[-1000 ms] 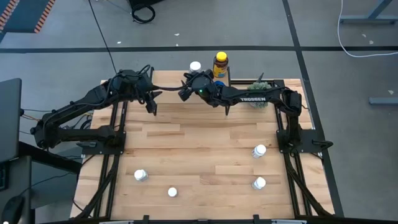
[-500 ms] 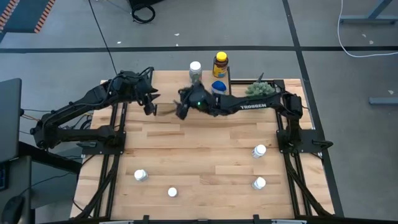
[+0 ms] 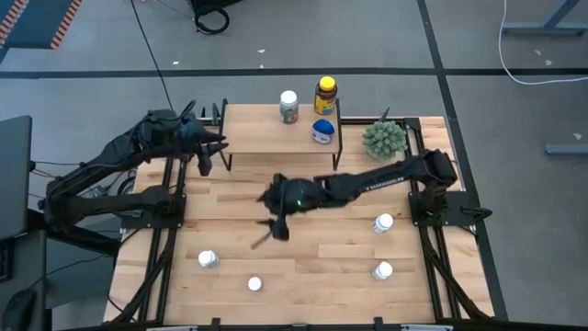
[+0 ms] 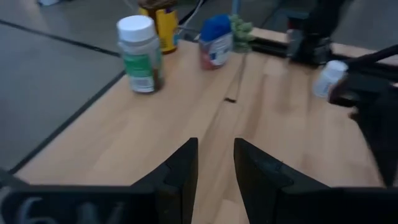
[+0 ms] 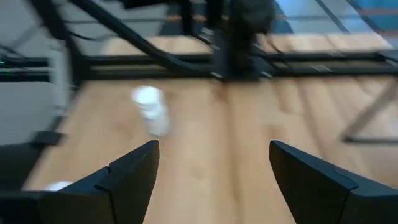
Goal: Pick and place medicine bottles onto shelf by color
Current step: Put the pink pill bottle on the shelf
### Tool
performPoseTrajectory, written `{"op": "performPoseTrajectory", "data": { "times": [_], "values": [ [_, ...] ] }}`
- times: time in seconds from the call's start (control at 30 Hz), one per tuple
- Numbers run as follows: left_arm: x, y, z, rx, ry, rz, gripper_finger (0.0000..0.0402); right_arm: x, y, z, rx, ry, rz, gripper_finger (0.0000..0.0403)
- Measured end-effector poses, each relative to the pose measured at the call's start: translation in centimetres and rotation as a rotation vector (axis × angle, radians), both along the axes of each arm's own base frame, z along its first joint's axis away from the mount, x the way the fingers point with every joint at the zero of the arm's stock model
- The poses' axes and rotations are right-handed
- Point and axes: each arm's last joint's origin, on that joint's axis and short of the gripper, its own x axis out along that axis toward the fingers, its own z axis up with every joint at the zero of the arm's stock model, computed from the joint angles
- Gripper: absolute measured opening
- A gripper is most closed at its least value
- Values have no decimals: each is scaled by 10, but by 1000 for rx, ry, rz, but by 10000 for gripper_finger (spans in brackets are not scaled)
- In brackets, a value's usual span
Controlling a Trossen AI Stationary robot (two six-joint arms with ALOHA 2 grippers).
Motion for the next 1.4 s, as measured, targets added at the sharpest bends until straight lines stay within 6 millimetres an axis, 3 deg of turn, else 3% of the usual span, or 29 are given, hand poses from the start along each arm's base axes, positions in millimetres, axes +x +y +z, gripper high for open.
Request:
{"op": "performPoseTrajectory", "data": {
  "times": [0.17, 0.5, 0.63, 1.13, 1.3, 1.4],
  "values": [
    [3, -9, 1, -5, -8, -62, 110, -6, 40, -8, 62, -113, 77, 312],
    [12, -25, 8, -7, -90, -172, 110, -45, 94, -71, 89, -230, 32, 312],
    [15, -27, 13, 14, -143, -193, 110, -48, 108, -91, 82, -237, 0, 312],
    [16, -29, 18, 35, -192, -209, 110, 11, 143, -132, 88, -212, 66, 312],
    [16, -30, 16, 39, -170, -222, 110, 16, 146, -148, 75, -176, 70, 312],
    [16, -31, 15, 36, -161, -227, 110, 15, 146, -147, 81, -183, 70, 312]
  ]
}}
